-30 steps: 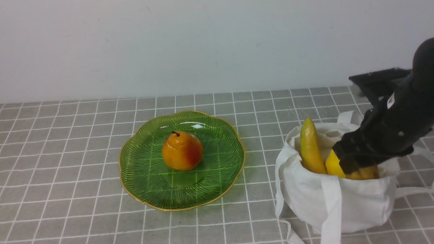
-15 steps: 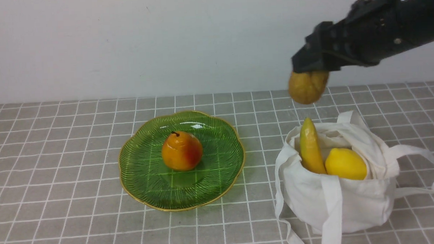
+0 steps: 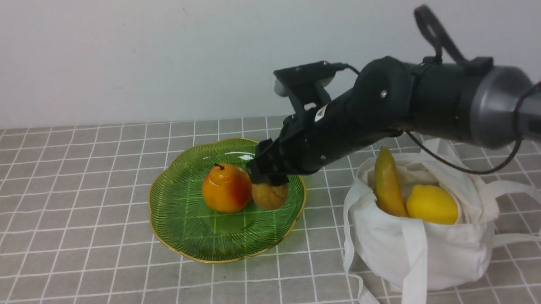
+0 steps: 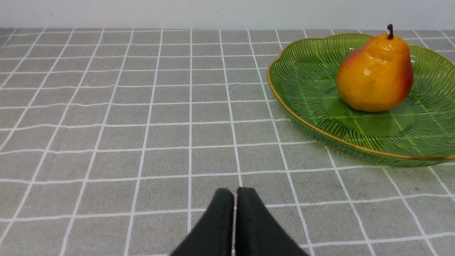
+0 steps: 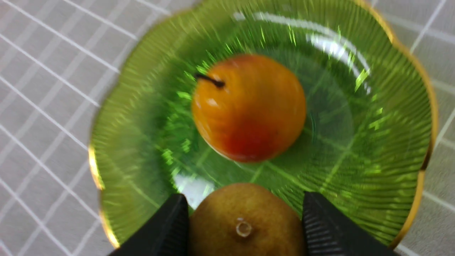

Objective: Take the fruit out of the bag on the grey coffee tablecloth and place them on the plate.

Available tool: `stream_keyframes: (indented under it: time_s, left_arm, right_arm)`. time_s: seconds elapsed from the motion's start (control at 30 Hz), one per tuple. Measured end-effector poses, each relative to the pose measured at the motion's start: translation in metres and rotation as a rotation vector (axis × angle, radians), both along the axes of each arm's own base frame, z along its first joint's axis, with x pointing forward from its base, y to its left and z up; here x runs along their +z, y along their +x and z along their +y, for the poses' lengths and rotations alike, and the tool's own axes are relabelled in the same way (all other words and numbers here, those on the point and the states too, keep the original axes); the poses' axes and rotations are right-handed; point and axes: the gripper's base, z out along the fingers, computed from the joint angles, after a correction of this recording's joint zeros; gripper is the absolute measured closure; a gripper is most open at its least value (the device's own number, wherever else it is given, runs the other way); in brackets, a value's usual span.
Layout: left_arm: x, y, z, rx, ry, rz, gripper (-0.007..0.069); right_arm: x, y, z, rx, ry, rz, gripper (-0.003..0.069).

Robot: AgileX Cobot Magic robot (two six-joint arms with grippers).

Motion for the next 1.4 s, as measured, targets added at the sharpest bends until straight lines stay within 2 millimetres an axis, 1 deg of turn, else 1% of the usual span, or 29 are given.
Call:
stream_keyframes:
  time_s: [0.07,0.17,0.2,0.23,0.27,0.33,0.43,0.53,0.6,0.63,0.7,0.73,0.77,0.8,0.87,0.9,0.93,0.97,1.0,1.03,1.07,1.13,1.17,1.2,1.27,1.3,1.33,1.37,1.4]
  left_arm:
    - [0.000,0.000,0.000,0.000,0.000,0.000,0.0632]
    - [0.000,0.000,0.000,0.000,0.000,0.000,0.0632]
    - [0.000,0.000,0.000,0.000,0.000,0.000,0.0632]
    - [0.000,0.000,0.000,0.000,0.000,0.000,0.0632]
    - [0.000,0.000,0.000,0.000,0.000,0.000,0.0632]
    - [0.000,0.000,0.000,0.000,0.000,0.000,0.0632]
    - [0.000,0.000,0.000,0.000,0.000,0.000,0.0632]
    - [0.000,0.000,0.000,0.000,0.000,0.000,0.0632]
    - [0.000,0.000,0.000,0.000,0.000,0.000,0.0632]
    - [0.000,0.000,0.000,0.000,0.000,0.000,0.0632]
    - [0.000,0.000,0.000,0.000,0.000,0.000,0.0632]
    - [0.000,0.000,0.000,0.000,0.000,0.000,0.0632]
    - [0.000,0.000,0.000,0.000,0.000,0.000,0.0632]
    - [0.000,0.000,0.000,0.000,0.000,0.000,0.0632]
    - [0.000,0.000,0.000,0.000,0.000,0.000,0.0632]
    - [0.000,0.000,0.000,0.000,0.000,0.000,0.0632]
    - [0.000,0.000,0.000,0.000,0.000,0.000,0.0632]
    - [0.000,0.000,0.000,0.000,0.000,0.000,0.0632]
    - [0.000,0.000,0.000,0.000,0.000,0.000,0.0632]
    - [0.000,0.000,0.000,0.000,0.000,0.000,0.0632]
    - [0.000,0.000,0.000,0.000,0.000,0.000,0.0632]
    - [0.000,0.000,0.000,0.000,0.000,0.000,0.0632]
    - [0.000,0.000,0.000,0.000,0.000,0.000,0.0632]
    - [0.000,0.000,0.000,0.000,0.000,0.000,0.0632]
    - [0.000,0.000,0.000,0.000,0.000,0.000,0.0632]
    - [0.000,0.000,0.000,0.000,0.000,0.000,0.0632]
    - [0.000,0.000,0.000,0.000,0.000,0.000,0.0632]
    - [0.000,0.000,0.000,0.000,0.000,0.000,0.0632]
    - [0.000,0.000,0.000,0.000,0.000,0.000,0.0632]
  right_arm:
    - [-0.012,0.002,0.002,-0.001,-0.013,0.024,0.0284]
    - [-0.020,0.004,0.004,-0.013,-0.003,0.051,0.0224]
    - [-0.021,0.004,0.004,-0.017,0.002,0.056,0.0185]
    - [-0.021,0.004,0.004,-0.018,0.003,0.057,0.0168]
    - [-0.022,0.004,0.005,-0.017,0.004,0.057,0.0092]
    - [-0.021,0.004,0.005,-0.016,0.004,0.055,0.0029]
    - [-0.021,0.004,0.005,-0.018,0.006,0.055,-0.0019]
    - [-0.016,0.002,0.003,0.000,-0.005,0.050,-0.0023]
    - [-0.005,-0.001,0.002,0.031,-0.024,0.039,0.0004]
    - [0.006,-0.002,-0.001,0.051,-0.038,0.024,0.0031]
    - [0.035,-0.007,-0.008,0.077,-0.059,-0.022,0.0102]
    - [0.051,-0.009,-0.013,0.078,-0.064,-0.042,0.0143]
    - [0.066,-0.011,-0.020,0.073,-0.071,-0.060,0.0201]
    - [0.095,-0.019,-0.032,0.063,-0.088,-0.098,0.0281]
    - [0.125,-0.029,-0.049,0.028,-0.096,-0.138,0.0382]
    - [0.151,-0.041,-0.063,-0.003,-0.095,-0.182,0.0458]
    - [0.175,-0.055,-0.080,-0.048,-0.098,-0.226,0.0558]
    - [0.179,-0.058,-0.083,-0.050,-0.100,-0.237,0.0568]
    - [0.212,-0.084,-0.108,-0.120,-0.083,-0.308,0.0634]
    - [0.223,-0.094,-0.116,-0.141,-0.075,-0.336,0.0645]
    - [0.239,-0.113,-0.129,-0.174,-0.060,-0.384,0.0657]
    - [0.262,-0.144,-0.151,-0.224,-0.026,-0.467,0.0667]
    - [0.274,-0.170,-0.166,-0.256,0.017,-0.522,0.0670]
    - [0.281,-0.192,-0.179,-0.279,0.054,-0.571,0.0671]
    - [0.288,-0.223,-0.197,-0.306,0.109,-0.651,0.0671]
    - [0.284,-0.251,-0.213,-0.329,0.163,-0.725,0.0671]
    - [0.280,-0.267,-0.222,-0.338,0.194,-0.764,0.0671]
    - [0.266,-0.295,-0.237,-0.351,0.261,-0.853,0.0671]
    - [0.264,-0.307,-0.244,-0.355,0.296,-0.901,0.0671]
